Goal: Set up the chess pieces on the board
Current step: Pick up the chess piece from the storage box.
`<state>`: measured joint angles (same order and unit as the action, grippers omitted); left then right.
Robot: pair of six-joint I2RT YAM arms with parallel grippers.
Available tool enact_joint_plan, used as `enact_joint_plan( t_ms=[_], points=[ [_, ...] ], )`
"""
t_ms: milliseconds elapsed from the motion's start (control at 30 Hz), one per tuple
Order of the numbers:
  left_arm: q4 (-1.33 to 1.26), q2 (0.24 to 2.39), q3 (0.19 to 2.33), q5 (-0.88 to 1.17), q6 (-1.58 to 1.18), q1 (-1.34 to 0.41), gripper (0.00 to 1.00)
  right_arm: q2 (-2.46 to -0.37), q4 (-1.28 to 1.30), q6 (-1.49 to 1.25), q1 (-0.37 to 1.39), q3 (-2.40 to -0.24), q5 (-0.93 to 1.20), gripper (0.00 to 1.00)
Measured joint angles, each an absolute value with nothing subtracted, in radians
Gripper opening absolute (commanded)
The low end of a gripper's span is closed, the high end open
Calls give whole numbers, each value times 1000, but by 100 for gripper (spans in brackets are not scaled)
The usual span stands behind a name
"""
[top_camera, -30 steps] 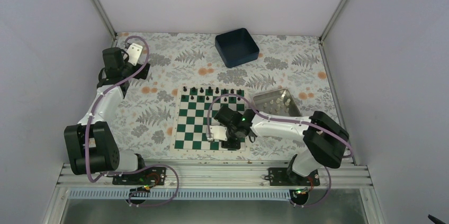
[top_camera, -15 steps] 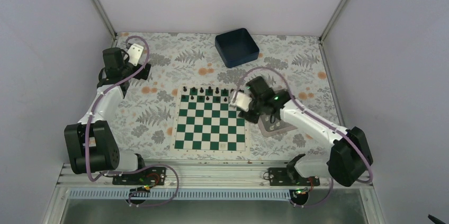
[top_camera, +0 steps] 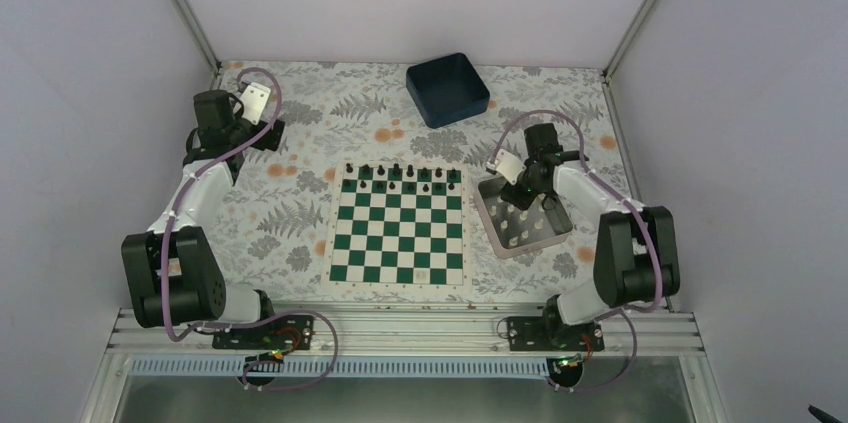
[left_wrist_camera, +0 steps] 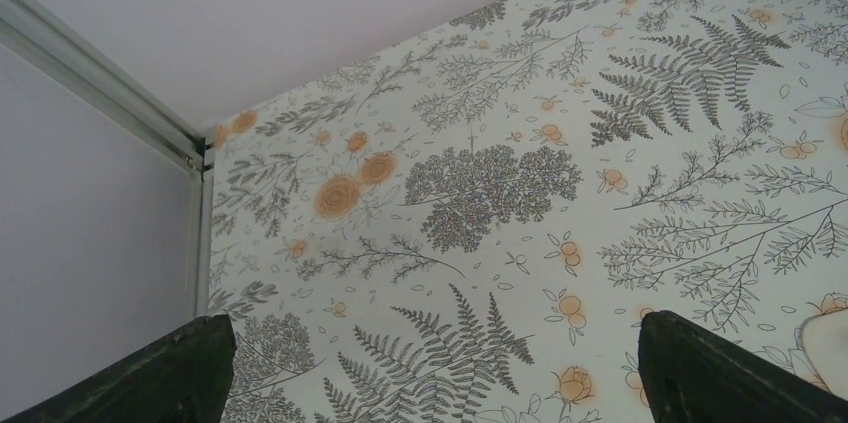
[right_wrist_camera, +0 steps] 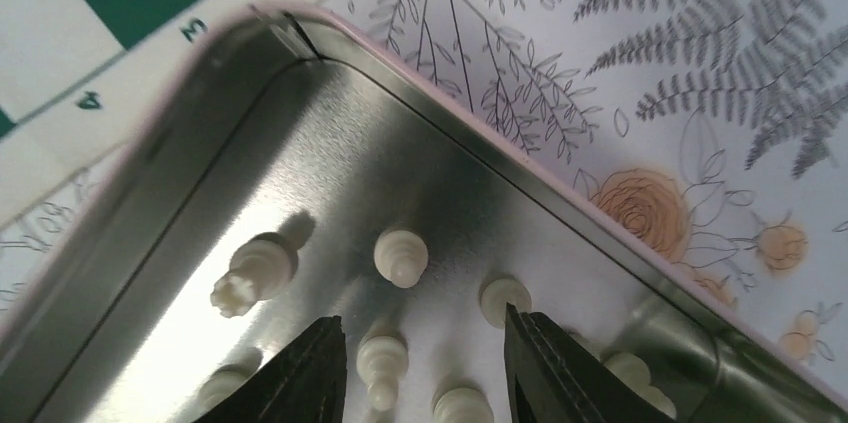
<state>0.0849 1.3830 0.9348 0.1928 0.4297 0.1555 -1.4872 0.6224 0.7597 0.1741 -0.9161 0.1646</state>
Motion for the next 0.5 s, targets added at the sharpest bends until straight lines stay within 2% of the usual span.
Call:
enact_joint_plan(
  t_ms=[500],
  points=[
    [83,1383,932,192,430,171,100,-1605,579,778,160,-990,189,39]
  ],
)
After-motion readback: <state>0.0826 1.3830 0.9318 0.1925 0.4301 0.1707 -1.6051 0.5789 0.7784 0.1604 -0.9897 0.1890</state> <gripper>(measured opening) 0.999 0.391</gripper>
